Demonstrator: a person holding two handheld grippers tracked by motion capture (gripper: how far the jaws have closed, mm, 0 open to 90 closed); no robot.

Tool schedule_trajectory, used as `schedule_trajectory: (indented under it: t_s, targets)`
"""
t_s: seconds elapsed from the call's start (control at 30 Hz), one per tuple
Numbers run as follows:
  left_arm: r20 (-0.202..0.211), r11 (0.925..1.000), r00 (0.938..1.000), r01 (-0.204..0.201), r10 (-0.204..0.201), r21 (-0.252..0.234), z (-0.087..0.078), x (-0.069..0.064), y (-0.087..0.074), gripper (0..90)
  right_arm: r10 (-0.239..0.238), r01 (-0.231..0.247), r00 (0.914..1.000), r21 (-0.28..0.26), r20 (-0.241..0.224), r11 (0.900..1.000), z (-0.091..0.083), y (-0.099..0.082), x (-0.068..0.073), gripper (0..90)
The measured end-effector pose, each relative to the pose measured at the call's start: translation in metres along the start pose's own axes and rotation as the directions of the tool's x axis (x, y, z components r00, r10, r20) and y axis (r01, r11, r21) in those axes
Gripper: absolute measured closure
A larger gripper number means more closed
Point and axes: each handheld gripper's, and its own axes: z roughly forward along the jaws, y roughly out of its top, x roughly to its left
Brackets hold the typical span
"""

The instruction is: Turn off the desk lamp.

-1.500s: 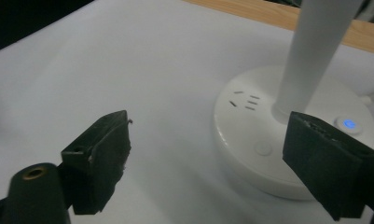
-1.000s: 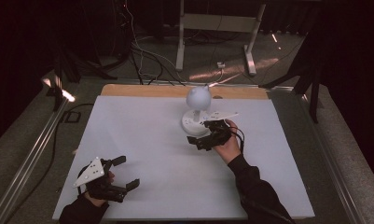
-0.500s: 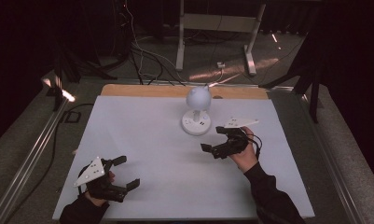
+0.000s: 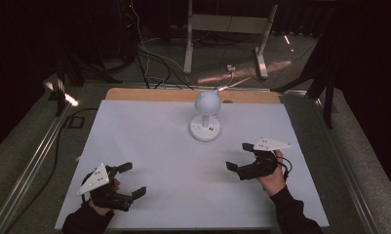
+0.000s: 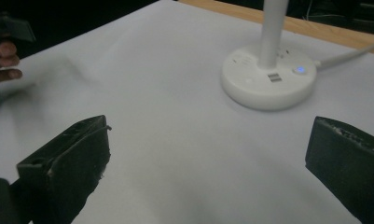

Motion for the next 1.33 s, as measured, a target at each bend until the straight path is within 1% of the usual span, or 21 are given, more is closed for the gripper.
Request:
schedule_trajectory:
  t_s: [0.07, 0.13, 0.27, 0.33, 0.4, 0.47, 0.53, 0.57, 0.67, 0.73, 0.83, 0.9, 1.03, 1.13, 1.33]
  targets:
    - [0.001, 1.0, 1.0, -0.001, 0.001, 0.001, 0.0, 0.0, 0.0, 0.6, -0.007, 0.007, 1.0, -0.01, 0.004, 0.9999, -0.005, -0.007, -0.001, 0.0]
    - [0.002, 1.0, 1.0, 0.002, -0.002, 0.0, 0.0, 0.0, 0.0, 0.6, -0.015, 0.015, 0.9996, -0.002, 0.025, 0.9999, -0.011, -0.016, -0.003, 0.0]
    - [0.001, 1.0, 1.0, 0.0, 0.0, 0.001, 0.0, 0.0, 0.0, 0.6, 0.008, -0.009, 0.9993, 0.014, 0.036, 0.9999, -0.021, -0.03, -0.007, 0.0]
    - [0.002, 1.0, 1.0, -0.003, 0.003, 0.001, 0.0, -0.001, 0.0, 0.6, 0.024, -0.025, 0.9992, 0.025, 0.031, 0.9994, -0.026, -0.038, -0.008, 0.0]
    - [0.0, 1.0, 1.0, -0.004, 0.004, 0.002, 0.0, -0.001, 0.0, 0.6, 0.023, -0.024, 0.9992, 0.026, 0.033, 0.9994, -0.029, -0.044, -0.007, 0.0]
    - [0.002, 1.0, 1.0, -0.001, 0.001, 0.0, 0.0, 0.0, 0.0, 0.6, 0.02, -0.02, 0.9993, 0.009, 0.03, 0.9997, -0.033, -0.049, -0.006, 0.0]
    - [0.0, 1.0, 1.0, -0.003, 0.003, 0.002, 0.0, -0.001, 0.0, 0.6, 0.012, -0.012, 0.9995, 0.006, 0.03, 0.9999, -0.036, -0.054, -0.005, 0.0]
    - [0.001, 1.0, 1.0, -0.004, 0.004, 0.002, 0.0, -0.001, 0.0, 0.6, 0.015, -0.015, 0.9994, 0.002, 0.031, 0.9999, -0.037, -0.056, -0.003, 0.0]
    - [0.002, 1.0, 1.0, -0.003, 0.003, 0.001, 0.0, -0.001, 0.0, 0.6, 0.0, -0.001, 0.9986, 0.021, 0.054, 0.9998, -0.039, -0.065, 0.0, 0.0]
    - [0.0, 1.0, 1.0, -0.003, 0.003, 0.003, 0.0, -0.001, 0.0, 0.5, 0.001, -0.003, 0.9981, 0.031, 0.061, 0.9995, -0.039, -0.07, 0.001, 0.0]
    - [0.004, 0.9999, 1.0, -0.007, 0.006, 0.009, 0.001, -0.001, 0.0, 0.6, -0.018, 0.014, 0.9967, 0.048, 0.079, 0.9988, -0.036, -0.074, 0.002, 0.0]
    - [0.006, 0.9998, 0.9999, -0.011, 0.011, 0.016, 0.001, -0.002, -0.001, 0.6, -0.013, 0.009, 0.9968, 0.049, 0.079, 0.9988, -0.035, -0.074, 0.0, 0.0]
    - [0.009, 0.9997, 0.9999, -0.01, 0.01, 0.024, 0.002, -0.003, -0.002, 0.6, -0.024, 0.021, 0.9959, 0.035, 0.087, 0.9992, -0.035, -0.072, -0.002, 0.0]
    - [0.009, 0.9997, 0.9999, -0.009, 0.009, 0.024, 0.002, -0.003, -0.002, 0.6, -0.016, 0.013, 0.996, 0.034, 0.088, 0.9993, -0.036, -0.072, -0.002, 0.0]
    - [0.009, 0.9998, 0.9999, -0.009, 0.009, 0.02, 0.002, -0.003, -0.001, 0.6, -0.022, 0.019, 0.996, 0.031, 0.087, 0.9993, -0.035, -0.072, -0.001, 0.0]
